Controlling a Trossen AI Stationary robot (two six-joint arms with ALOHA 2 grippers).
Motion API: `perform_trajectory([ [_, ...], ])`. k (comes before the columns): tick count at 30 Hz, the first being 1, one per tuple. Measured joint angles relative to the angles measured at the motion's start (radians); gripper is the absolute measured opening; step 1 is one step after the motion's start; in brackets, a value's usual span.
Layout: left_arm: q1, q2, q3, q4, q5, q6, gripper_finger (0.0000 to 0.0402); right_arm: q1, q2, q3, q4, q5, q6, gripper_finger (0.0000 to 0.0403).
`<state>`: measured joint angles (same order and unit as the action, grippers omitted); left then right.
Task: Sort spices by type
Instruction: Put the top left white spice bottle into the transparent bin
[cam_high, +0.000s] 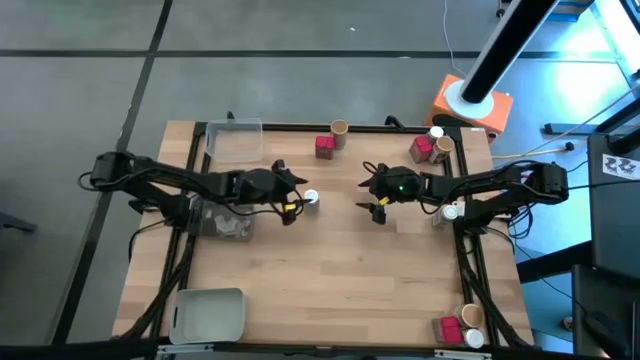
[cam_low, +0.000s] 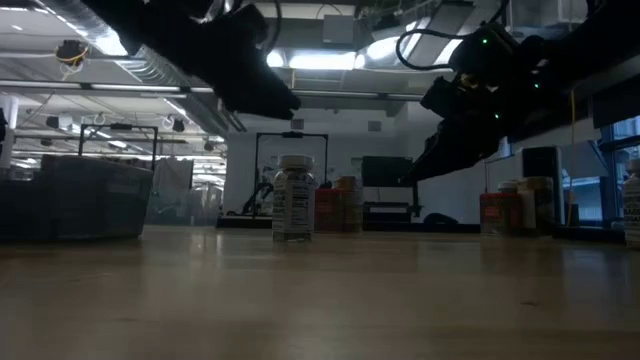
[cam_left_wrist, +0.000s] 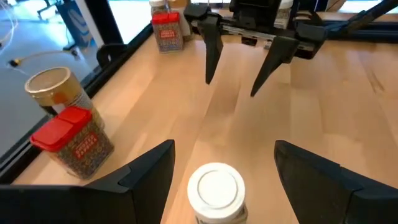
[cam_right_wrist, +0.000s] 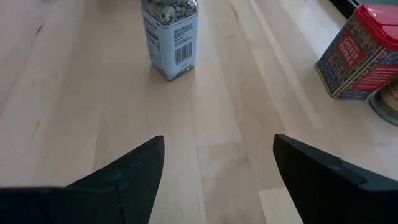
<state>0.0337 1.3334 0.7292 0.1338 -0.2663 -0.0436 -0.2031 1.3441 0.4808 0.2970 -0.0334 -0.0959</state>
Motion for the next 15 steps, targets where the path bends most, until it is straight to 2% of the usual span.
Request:
perform_trajectory([
  [4,0.001,0.051,0.091,-0.139,-0.012,-0.024,0.0265,0.000,0.000,0.000,0.003,0.001,0.013,0.0301],
  [9,0.010,0.141,0.158,-0.189,0.000,-0.058,0.0265,0.000,0.000,0.000,0.037,0.004,0.013,0.0301],
  [15,0.024,0.199,0.169,-0.208,0.000,-0.114,0.0265,0.000,0.000,0.000,0.046,0.003,0.013,0.0301],
])
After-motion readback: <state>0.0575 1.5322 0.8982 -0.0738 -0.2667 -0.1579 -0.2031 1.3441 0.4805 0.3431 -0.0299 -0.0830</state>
